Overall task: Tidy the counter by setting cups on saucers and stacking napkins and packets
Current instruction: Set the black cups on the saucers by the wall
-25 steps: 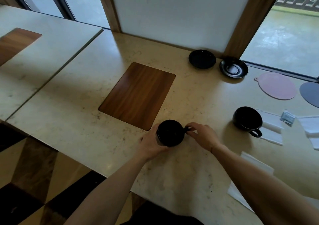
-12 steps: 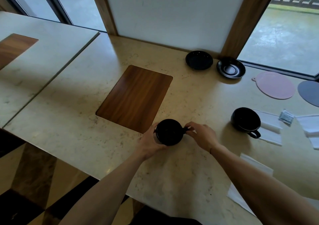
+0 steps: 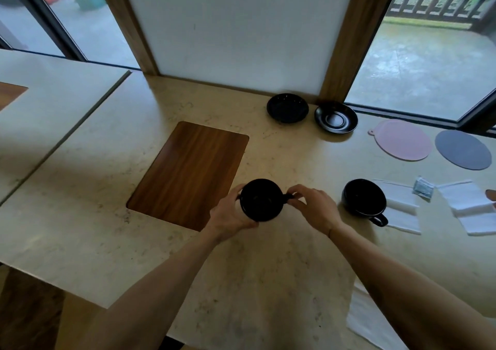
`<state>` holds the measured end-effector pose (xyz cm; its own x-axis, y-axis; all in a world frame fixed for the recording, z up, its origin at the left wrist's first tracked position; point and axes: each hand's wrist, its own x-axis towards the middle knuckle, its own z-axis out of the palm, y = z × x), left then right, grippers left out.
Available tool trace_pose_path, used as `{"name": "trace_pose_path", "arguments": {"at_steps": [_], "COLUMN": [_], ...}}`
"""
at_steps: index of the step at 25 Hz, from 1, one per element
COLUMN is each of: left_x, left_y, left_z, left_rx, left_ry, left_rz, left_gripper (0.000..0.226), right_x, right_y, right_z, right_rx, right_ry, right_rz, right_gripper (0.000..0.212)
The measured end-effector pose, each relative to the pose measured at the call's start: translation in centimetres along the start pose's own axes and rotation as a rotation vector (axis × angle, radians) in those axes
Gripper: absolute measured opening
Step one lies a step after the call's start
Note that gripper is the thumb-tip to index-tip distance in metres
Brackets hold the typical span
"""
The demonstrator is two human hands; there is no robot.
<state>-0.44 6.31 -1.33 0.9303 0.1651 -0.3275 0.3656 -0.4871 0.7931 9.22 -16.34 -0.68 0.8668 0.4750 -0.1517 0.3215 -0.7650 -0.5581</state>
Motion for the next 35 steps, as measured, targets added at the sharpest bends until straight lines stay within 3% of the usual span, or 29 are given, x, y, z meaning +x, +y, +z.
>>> {"name": "trace_pose_path", "arguments": {"at_steps": [21,35], "left_x": [16.5,27.9], "left_y": [8.2,10.2], "left_z": [-3.6,-4.1], "left_rx": [-0.023,-0.096], "left_ry": [-0.187,-0.131], "left_rz": [0.145,0.118], "left_gripper": [0.103,0.094], "right_x": [11.5,21.8], "right_y": [3.5,5.6], "right_z": [-7.1,-9.5], "right_rx": [0.011,-0.081], "right_ry": [0.124,0.210], "right_rz": [0.073,0.046], "right_gripper": [0.014,0.020]}}
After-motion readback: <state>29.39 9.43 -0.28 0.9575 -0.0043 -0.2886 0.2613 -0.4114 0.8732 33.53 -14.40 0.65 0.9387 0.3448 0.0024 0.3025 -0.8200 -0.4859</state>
